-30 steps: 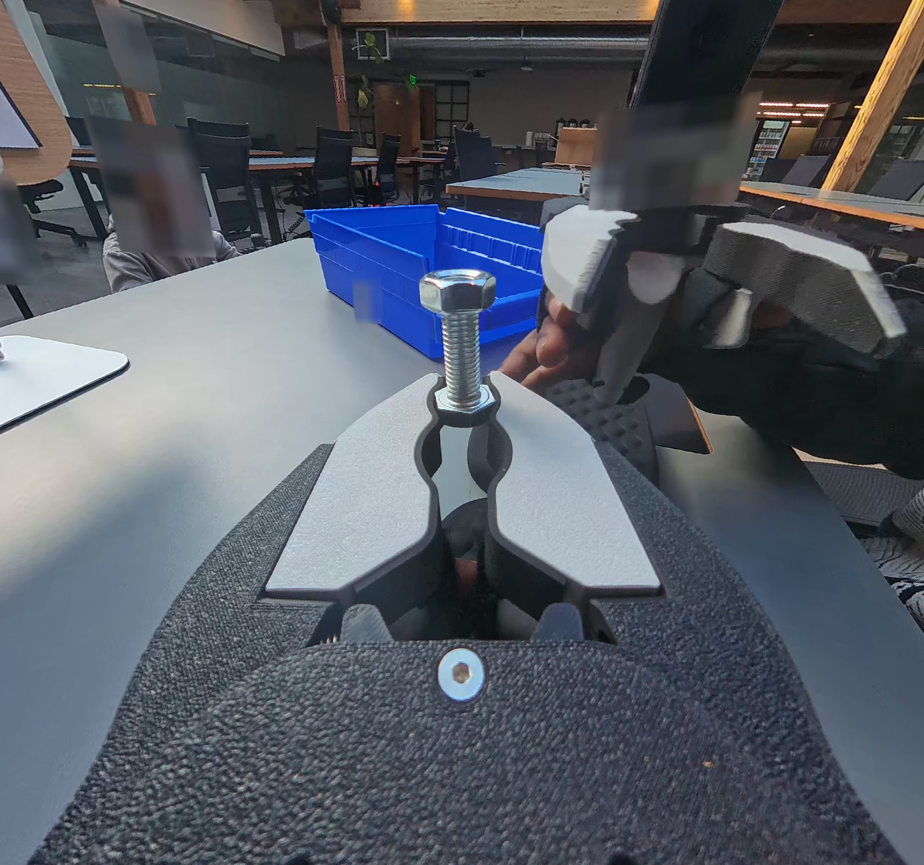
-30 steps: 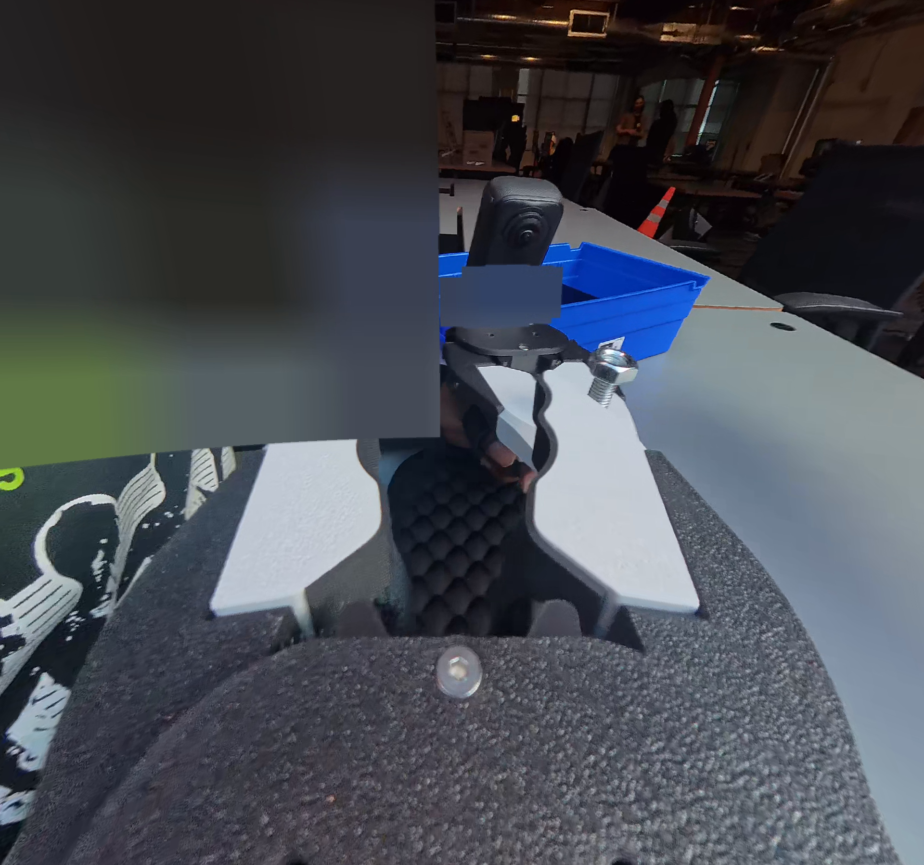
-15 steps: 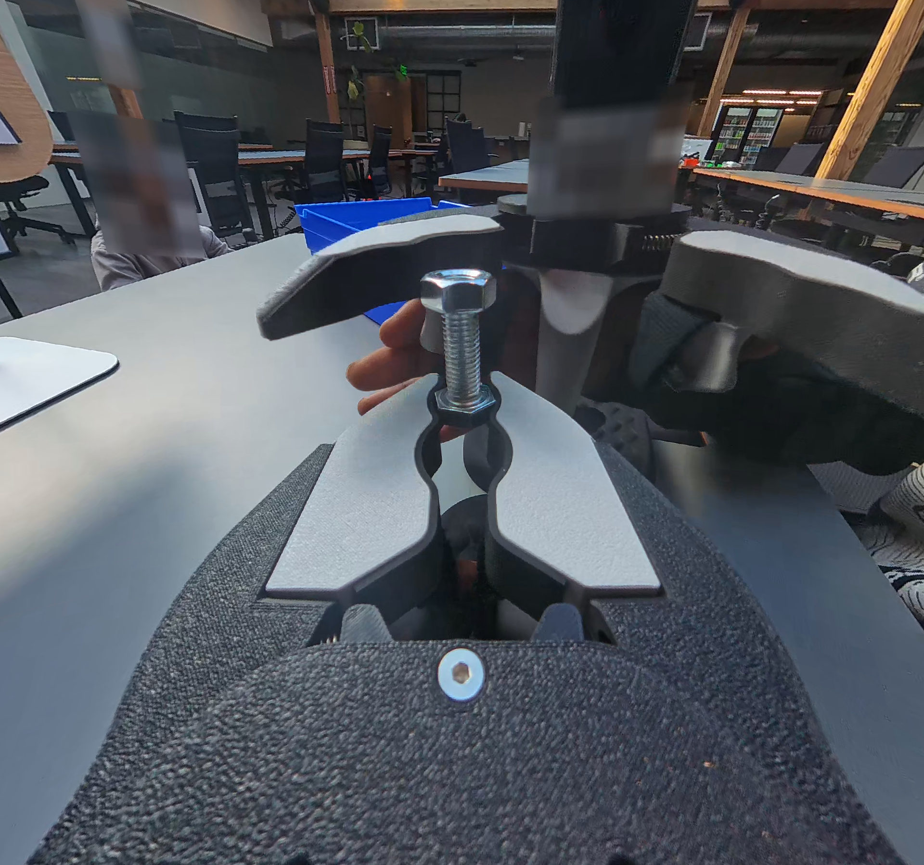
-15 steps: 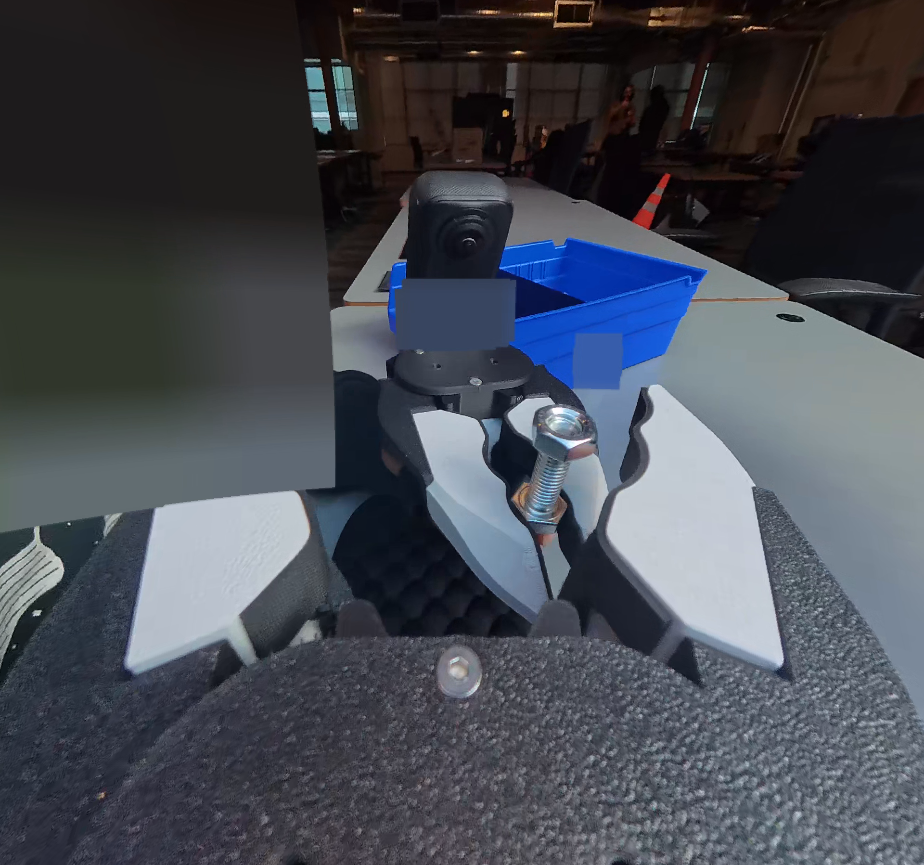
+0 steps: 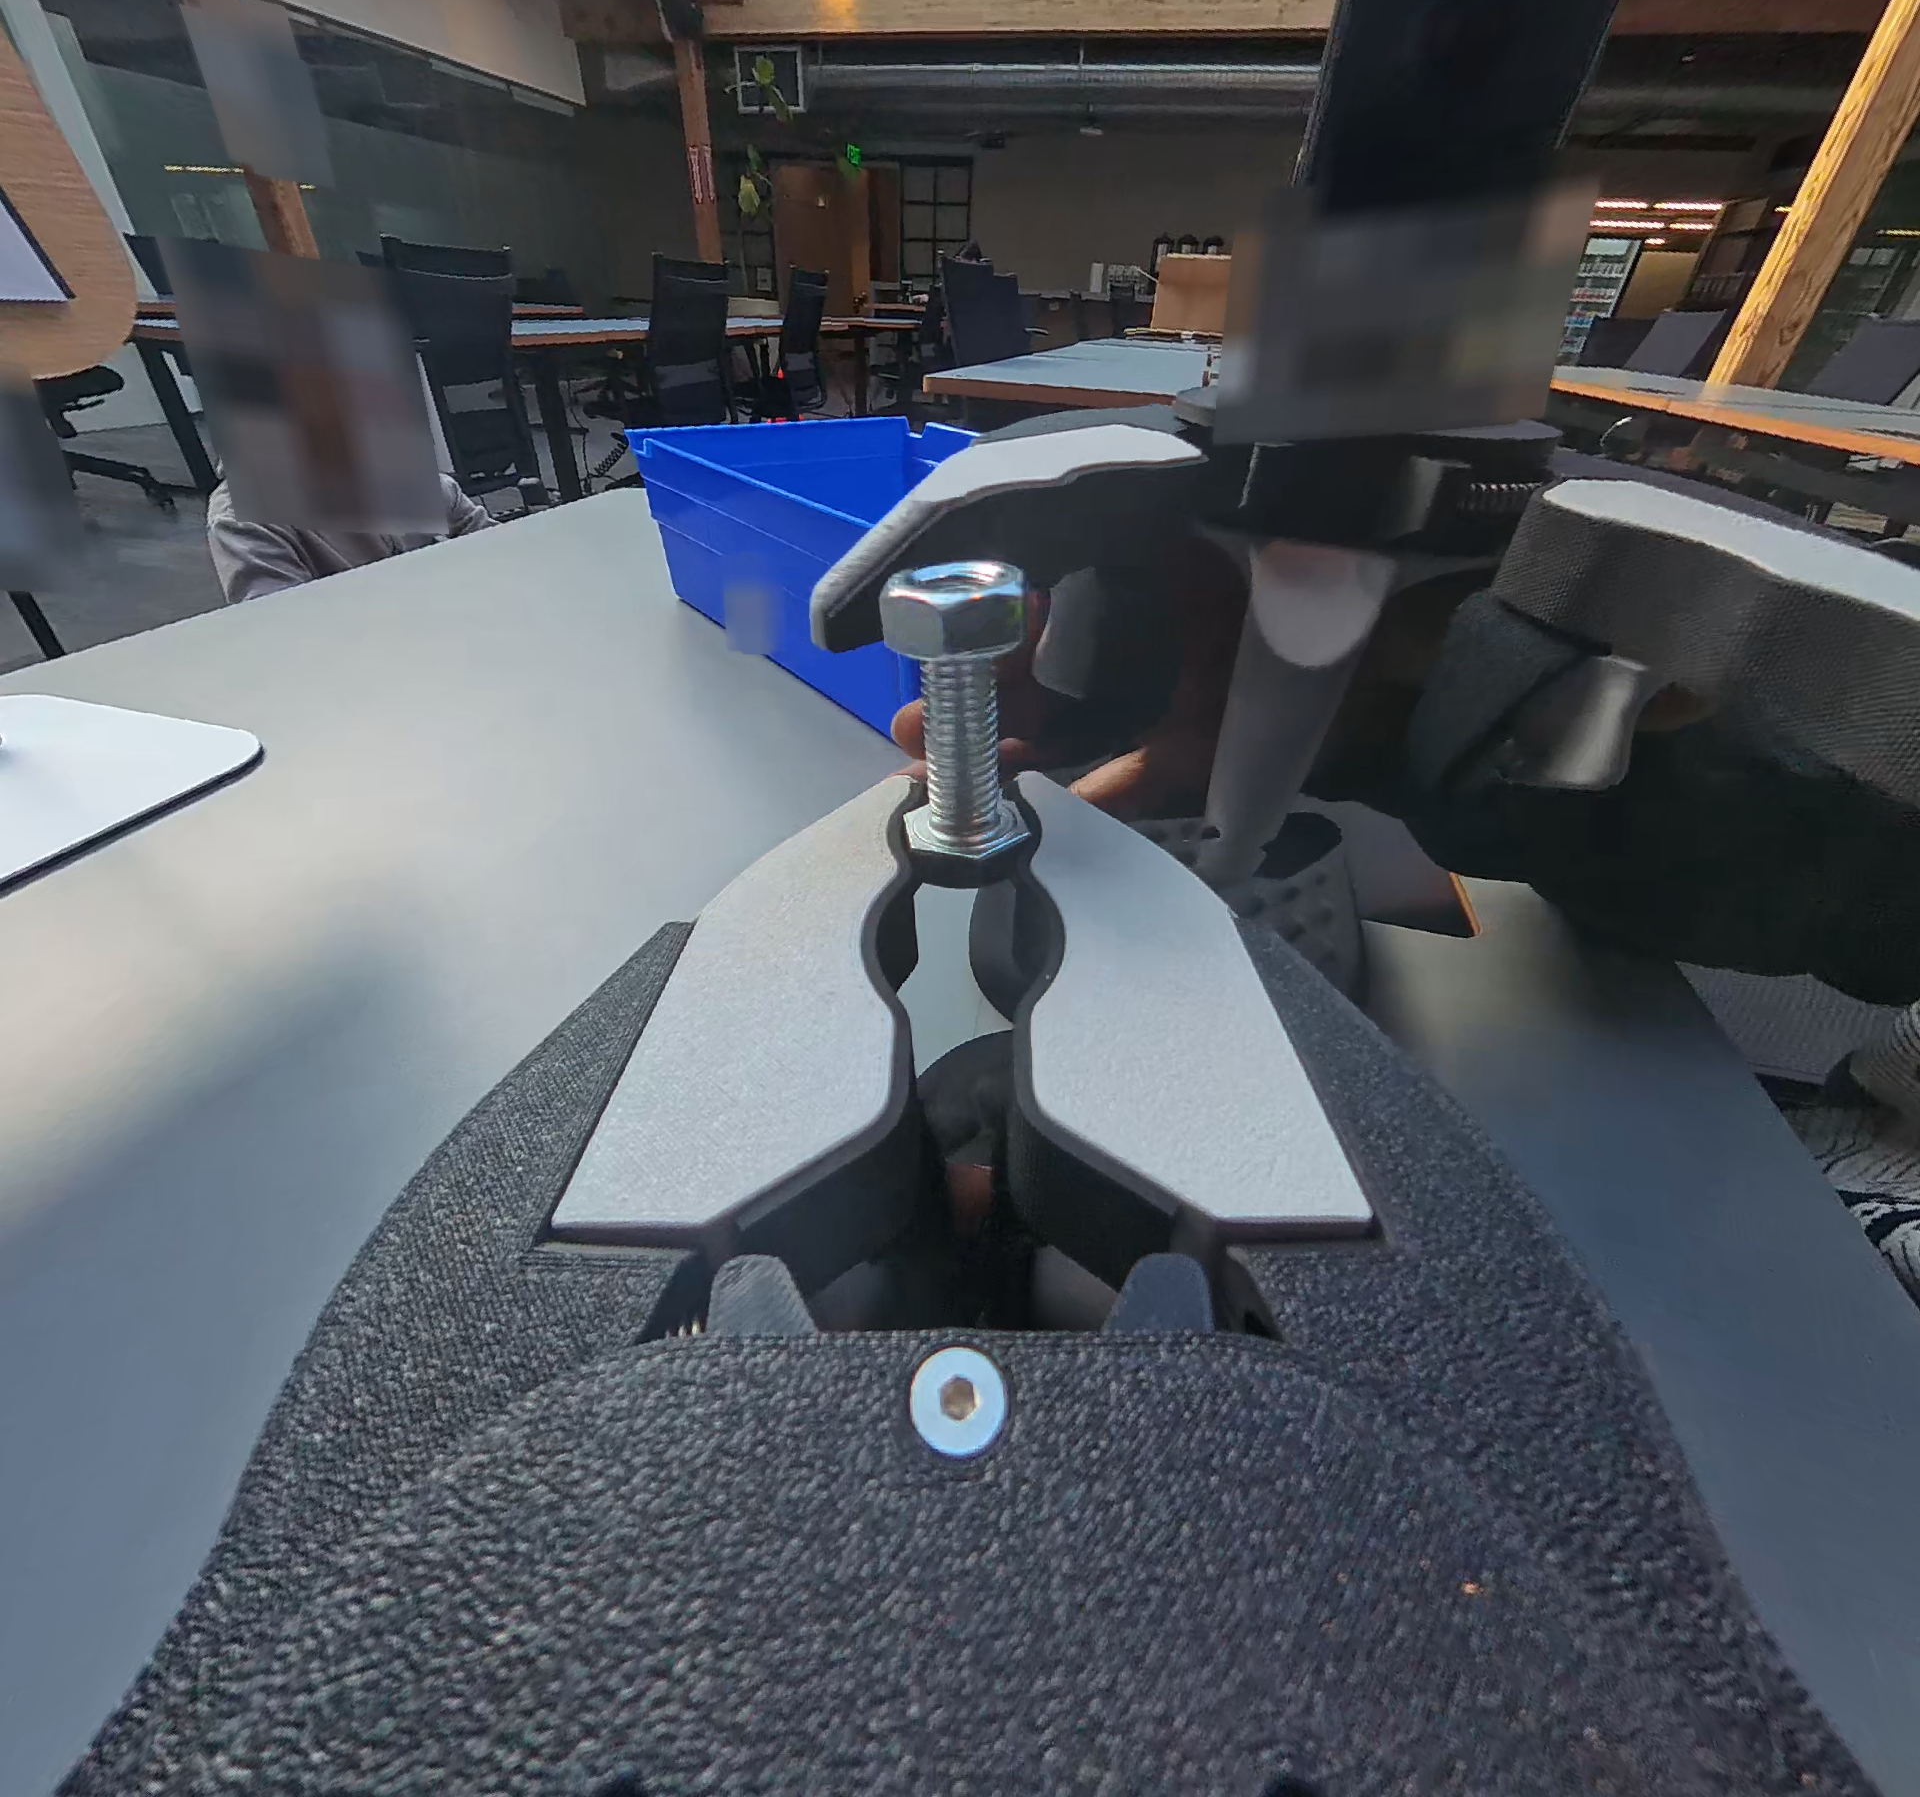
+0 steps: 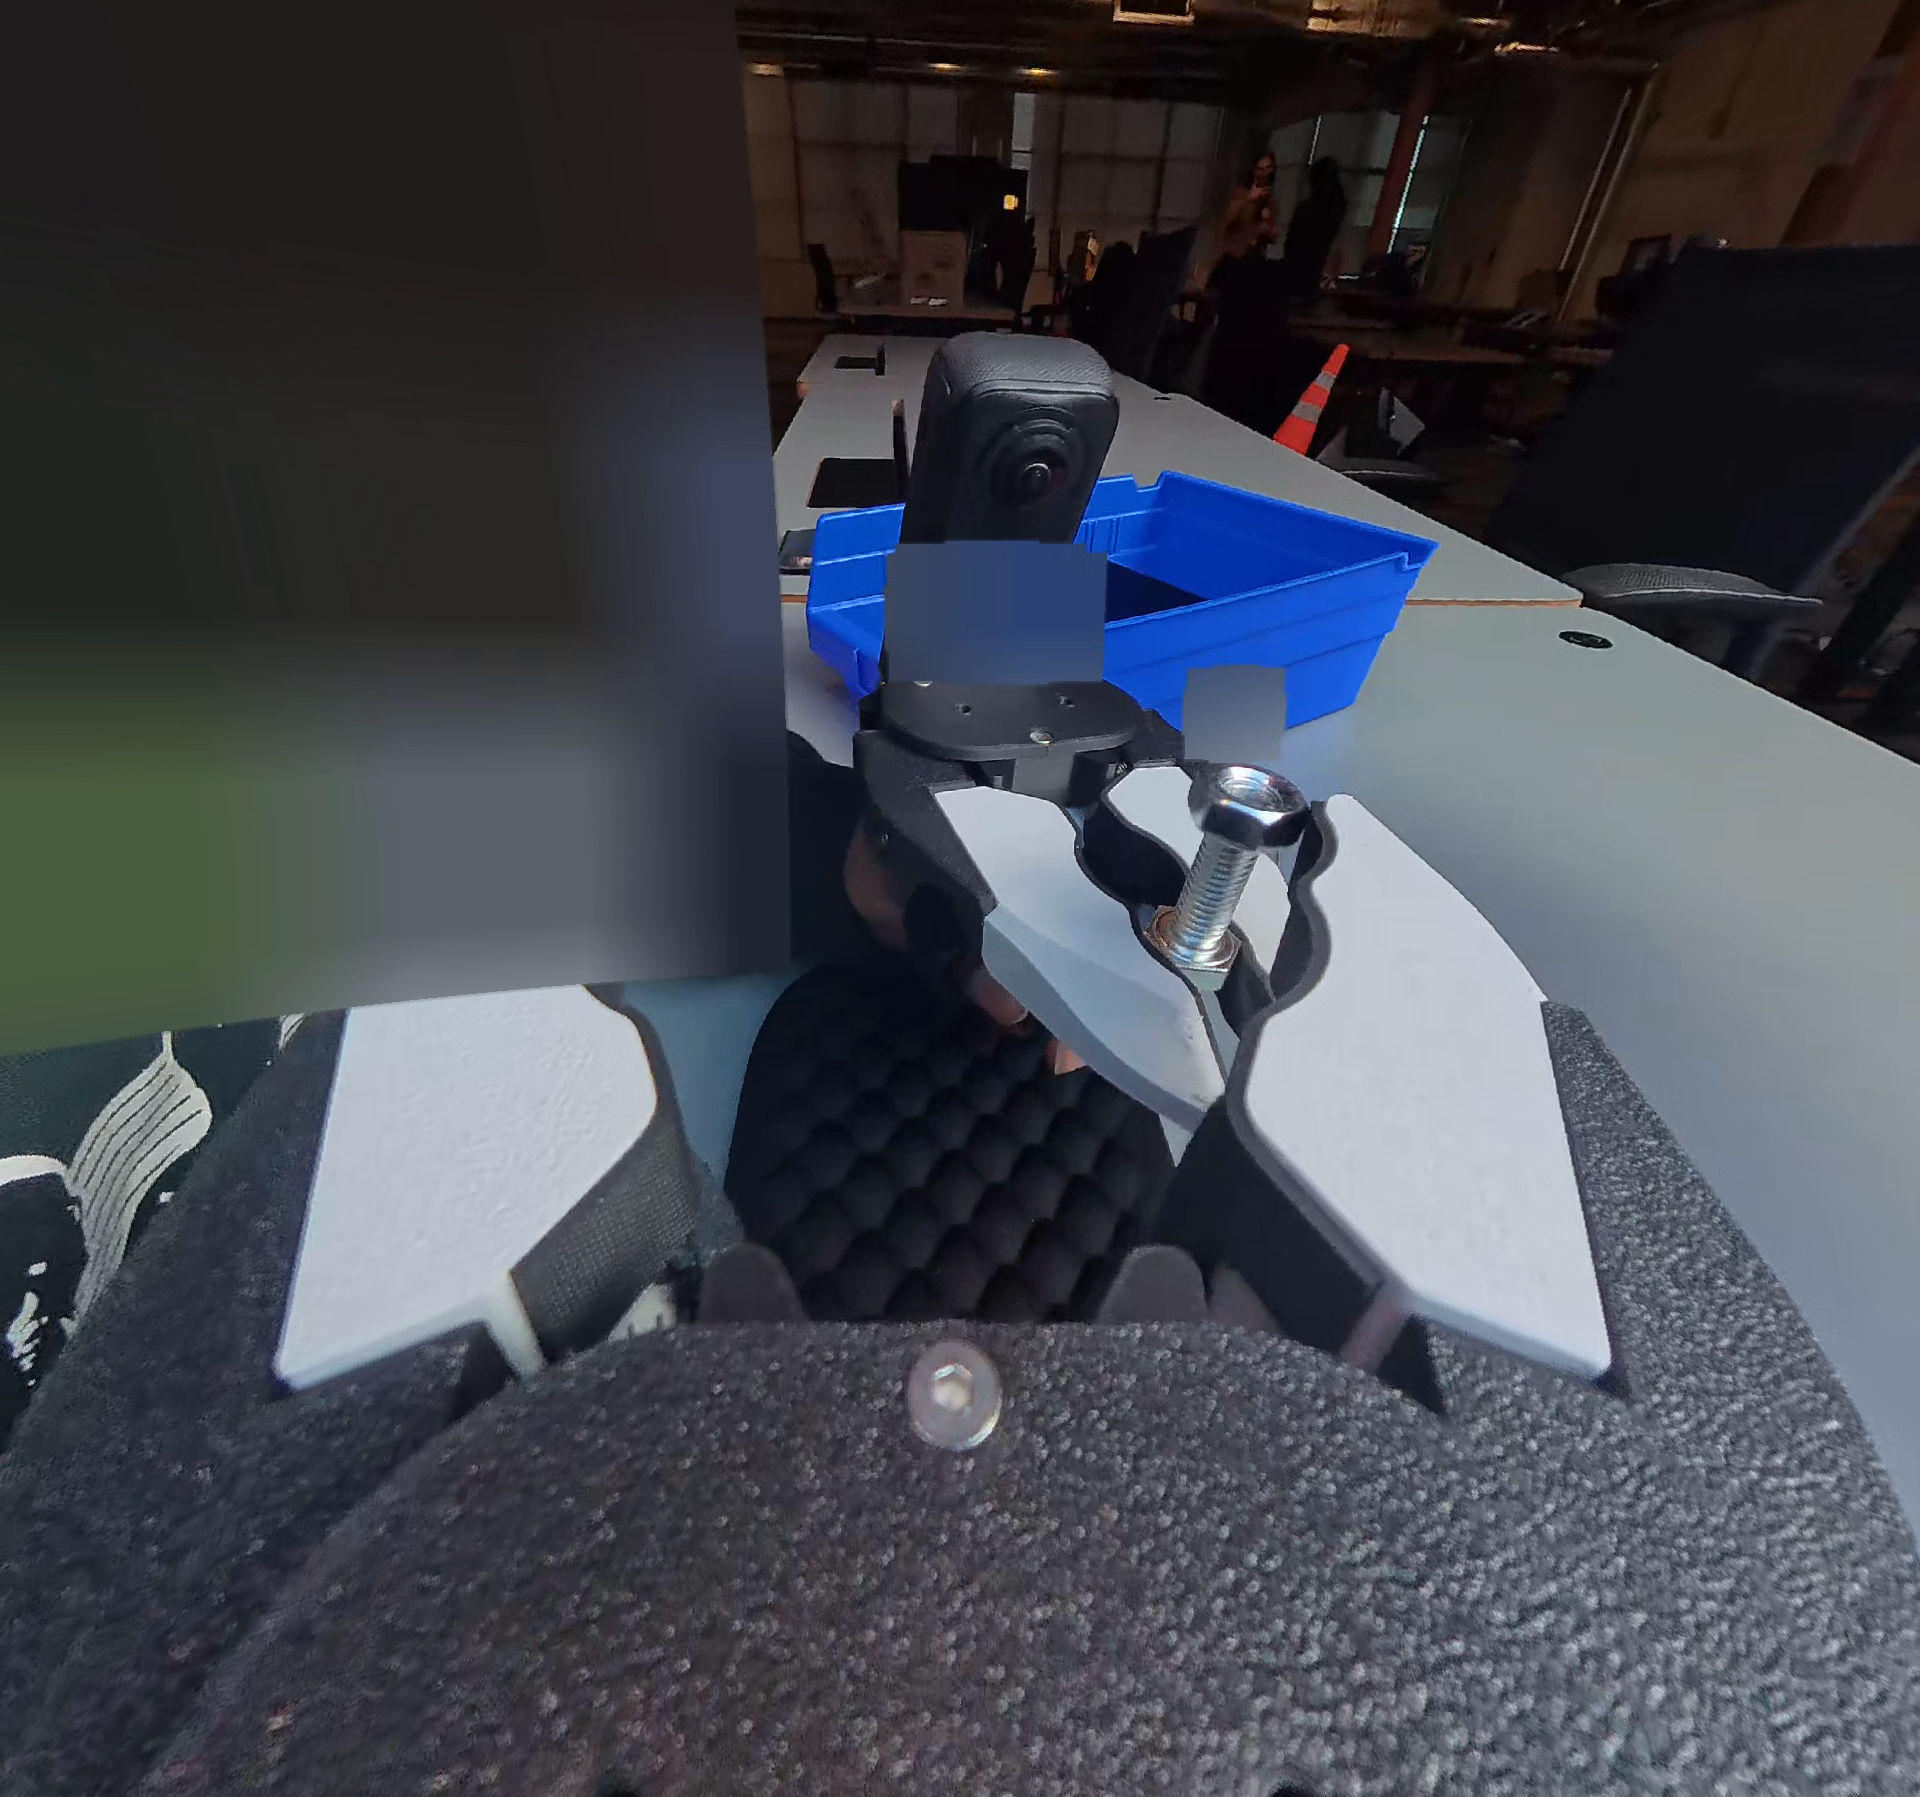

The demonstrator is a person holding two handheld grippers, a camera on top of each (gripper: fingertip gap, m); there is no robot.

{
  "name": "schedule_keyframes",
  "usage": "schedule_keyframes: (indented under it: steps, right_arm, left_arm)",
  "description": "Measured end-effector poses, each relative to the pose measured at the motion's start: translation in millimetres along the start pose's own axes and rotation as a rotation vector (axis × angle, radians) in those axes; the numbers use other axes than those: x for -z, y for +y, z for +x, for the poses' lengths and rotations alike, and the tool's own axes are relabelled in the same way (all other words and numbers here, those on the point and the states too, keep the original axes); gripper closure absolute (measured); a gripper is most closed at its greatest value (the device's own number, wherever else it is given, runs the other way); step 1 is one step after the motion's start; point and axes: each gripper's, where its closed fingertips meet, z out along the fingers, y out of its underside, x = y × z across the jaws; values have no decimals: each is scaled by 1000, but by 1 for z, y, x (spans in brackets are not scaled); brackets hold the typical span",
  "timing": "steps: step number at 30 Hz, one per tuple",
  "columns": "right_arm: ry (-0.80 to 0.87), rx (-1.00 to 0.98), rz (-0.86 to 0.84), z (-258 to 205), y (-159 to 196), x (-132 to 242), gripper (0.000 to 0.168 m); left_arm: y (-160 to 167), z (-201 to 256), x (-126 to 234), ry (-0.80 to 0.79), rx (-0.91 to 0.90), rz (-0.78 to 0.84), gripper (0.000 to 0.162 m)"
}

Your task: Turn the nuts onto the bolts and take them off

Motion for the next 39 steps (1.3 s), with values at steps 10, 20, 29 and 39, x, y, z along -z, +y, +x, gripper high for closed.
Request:
schedule_keyframes:
  steps: [10, 20, 29, 39]
  right_arm:
    - [12, 3, 18, -12, -1, 18, 78]
    - [138, -16, 137, 26, -15, 18, 67]
    - [-19, 13, -31, 10, 3, -21, 44]
    - [19, -6, -8, 2, 0, -3, 50]
  left_arm:
    - [0, 0, 0, -3, -2, 1, 148]
    - [1, 1, -1, 2, -11, -5, 148]
    - [3, 3, -2, 5, -21, -18, 148]
    - [1, 1, -1, -5, -13, -9, 148]
